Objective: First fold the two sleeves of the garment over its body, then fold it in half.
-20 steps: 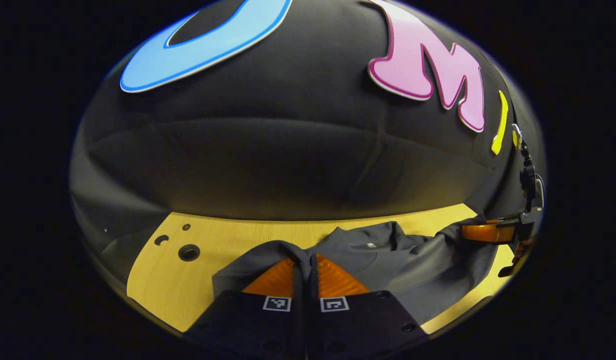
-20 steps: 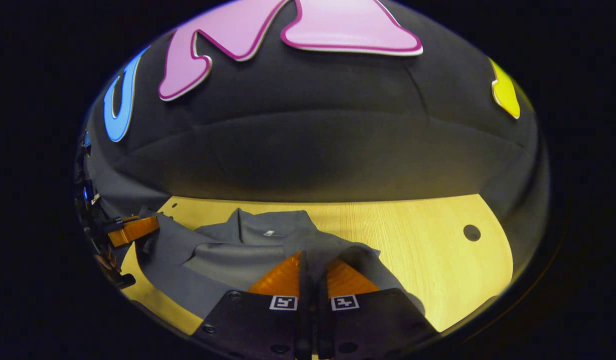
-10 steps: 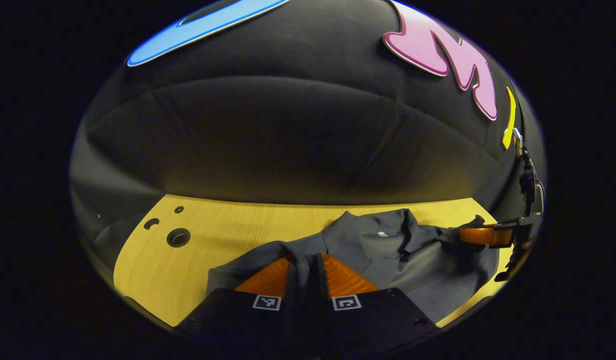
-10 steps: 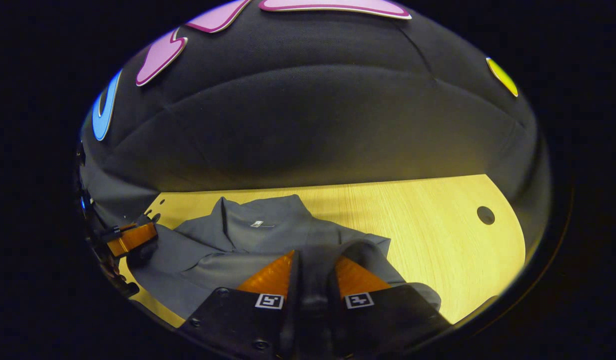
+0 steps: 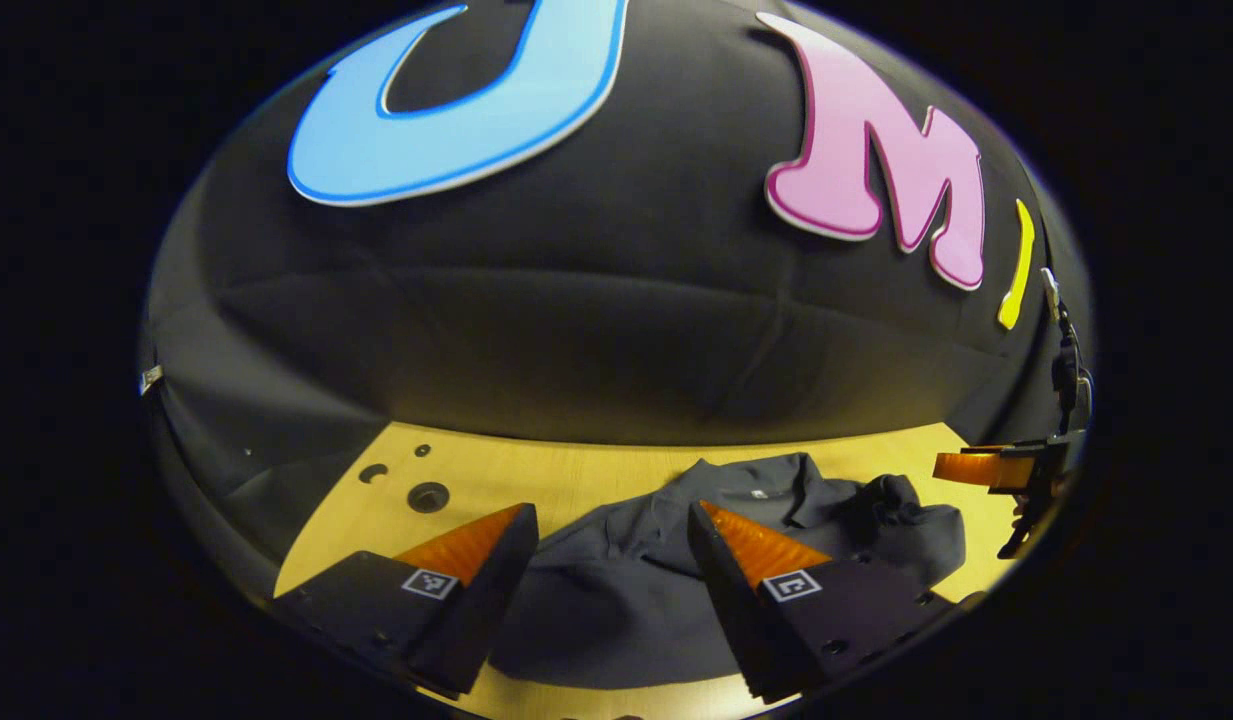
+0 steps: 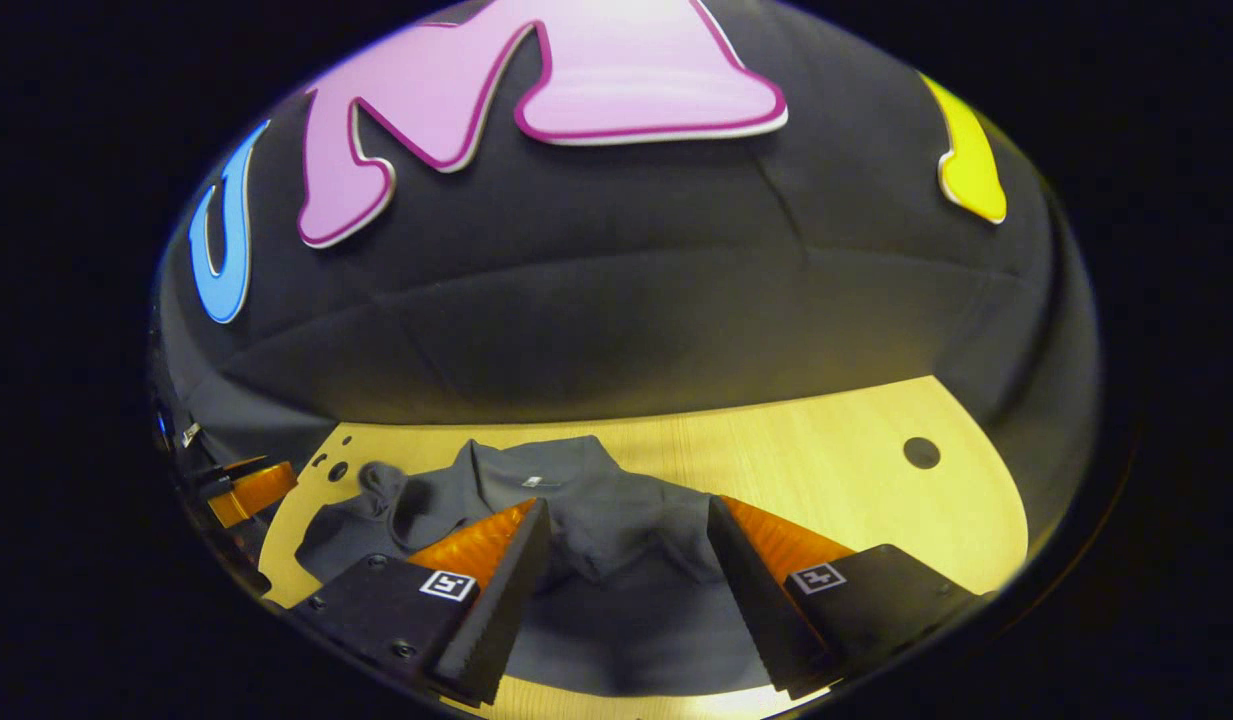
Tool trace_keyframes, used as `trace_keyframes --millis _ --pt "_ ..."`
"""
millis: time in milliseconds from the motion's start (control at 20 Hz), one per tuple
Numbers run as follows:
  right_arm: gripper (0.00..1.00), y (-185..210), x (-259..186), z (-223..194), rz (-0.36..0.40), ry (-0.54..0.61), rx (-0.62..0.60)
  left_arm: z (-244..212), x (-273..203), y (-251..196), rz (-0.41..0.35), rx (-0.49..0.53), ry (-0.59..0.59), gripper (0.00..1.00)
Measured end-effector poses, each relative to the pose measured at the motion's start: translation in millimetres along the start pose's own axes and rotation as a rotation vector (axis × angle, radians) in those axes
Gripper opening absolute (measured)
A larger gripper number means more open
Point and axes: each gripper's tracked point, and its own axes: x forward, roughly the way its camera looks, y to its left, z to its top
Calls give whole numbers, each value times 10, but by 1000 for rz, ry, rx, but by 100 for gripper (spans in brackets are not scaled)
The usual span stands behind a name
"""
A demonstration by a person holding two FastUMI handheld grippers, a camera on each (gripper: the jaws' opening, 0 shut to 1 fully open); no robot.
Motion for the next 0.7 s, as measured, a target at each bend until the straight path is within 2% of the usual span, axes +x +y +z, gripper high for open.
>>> trace_keyframes --millis 200,350,550,600,700 --pt "99 115 -553 135 -14 -71 -61 346 -686 123 47 -33 -95 96" --pt "98 246 -1013 217 -6 -121 -56 572 -1206 211 84 5 -173 96" --pt "99 357 -1549 284 -20 -190 -46 766 -1858 195 95 58 -276 96" --pt "99 388 -1685 297 -21 -210 -38 790 -1990 237 118 46 -302 96" --pt "99 455 -1923 266 -25 -238 -16 756 -2264 183 116 9 -330 96"
